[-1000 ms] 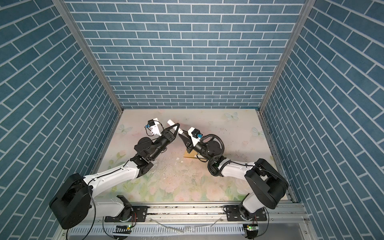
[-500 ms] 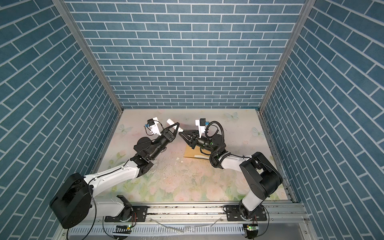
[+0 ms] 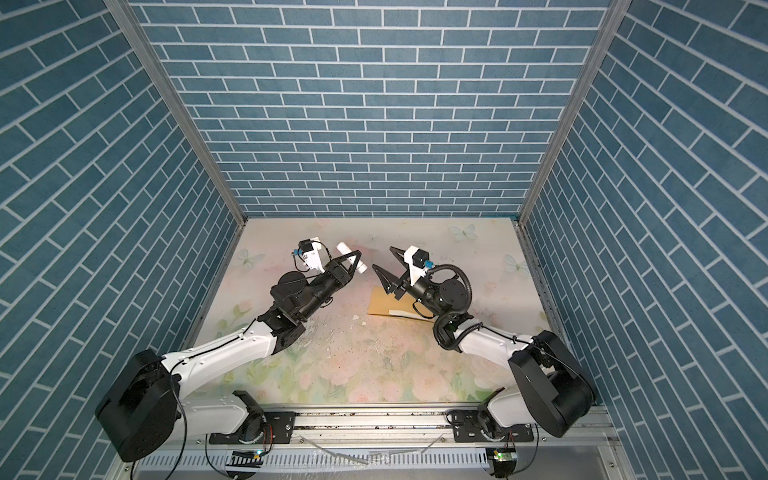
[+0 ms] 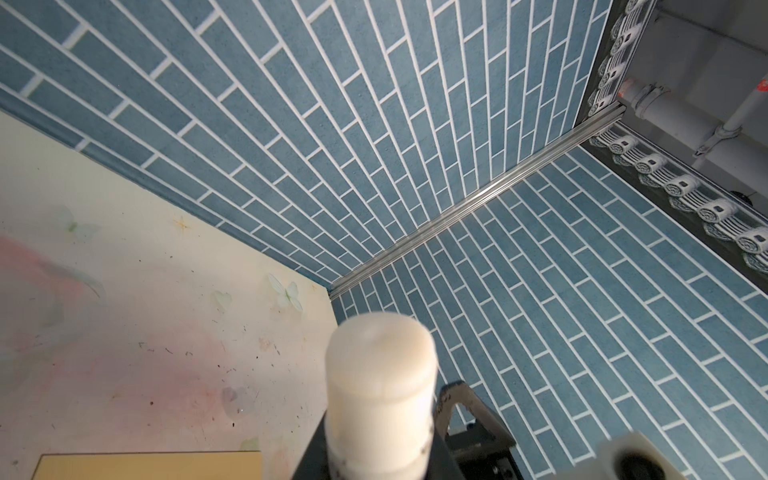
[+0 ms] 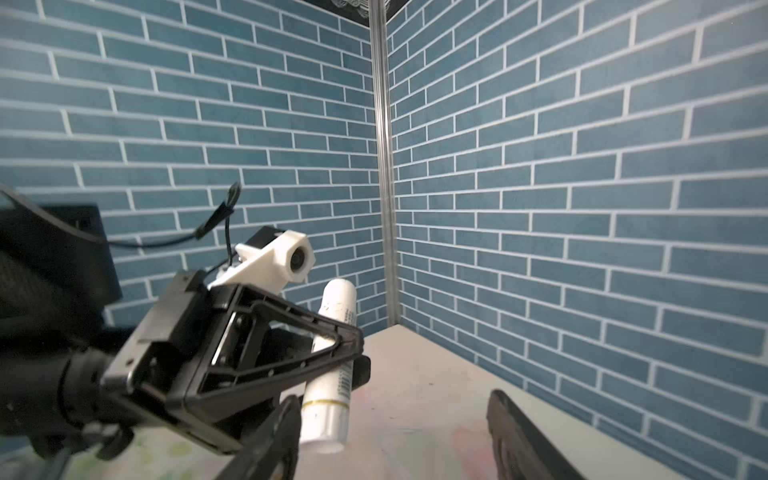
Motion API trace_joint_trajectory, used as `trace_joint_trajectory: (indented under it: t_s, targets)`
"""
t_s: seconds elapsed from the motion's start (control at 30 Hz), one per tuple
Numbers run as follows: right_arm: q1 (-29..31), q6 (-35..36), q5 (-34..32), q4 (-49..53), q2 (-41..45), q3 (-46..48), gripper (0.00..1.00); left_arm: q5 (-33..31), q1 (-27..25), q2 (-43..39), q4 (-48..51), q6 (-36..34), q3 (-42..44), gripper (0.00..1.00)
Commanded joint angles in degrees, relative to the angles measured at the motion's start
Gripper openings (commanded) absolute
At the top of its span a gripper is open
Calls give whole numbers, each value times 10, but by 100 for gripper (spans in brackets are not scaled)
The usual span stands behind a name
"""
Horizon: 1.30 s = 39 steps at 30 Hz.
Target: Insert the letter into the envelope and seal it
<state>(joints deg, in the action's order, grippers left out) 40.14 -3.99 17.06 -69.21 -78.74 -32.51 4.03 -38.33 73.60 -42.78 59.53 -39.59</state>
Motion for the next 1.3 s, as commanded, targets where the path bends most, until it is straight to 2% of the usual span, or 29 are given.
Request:
trace_joint_trajectory:
  t_s: [0.0, 0.1, 0.23, 0.4, 0.67, 0.83, 1.07, 1.17, 1.27]
  targets:
    - [42, 279, -85, 24, 7, 17, 71, 21, 0, -11, 43, 17, -34, 0]
    - [78, 366, -124, 6, -12, 18, 71, 30, 0, -8, 70, 25, -46, 0]
    - [107, 421, -176, -52, -47, 14, 64, 34, 0, -3, 90, 32, -53, 0]
    - [120, 433, -210, -103, -78, 6, 53, 49, 2, 9, 93, 56, -57, 0]
    - [126, 439, -232, -104, -93, -8, 38, 59, 4, 18, 82, 70, -57, 0]
    - [126, 420, -230, -99, -91, -11, 22, 61, 4, 21, 79, 72, -57, 0]
    - [126, 362, -226, -93, -83, -17, 10, 61, 4, 20, 76, 70, -53, 0]
    - [123, 285, -222, -79, -70, -28, 7, 60, 4, 21, 67, 65, -51, 0]
    - [109, 143, -219, -73, -59, -42, 1, 55, 4, 22, 48, 57, -45, 0]
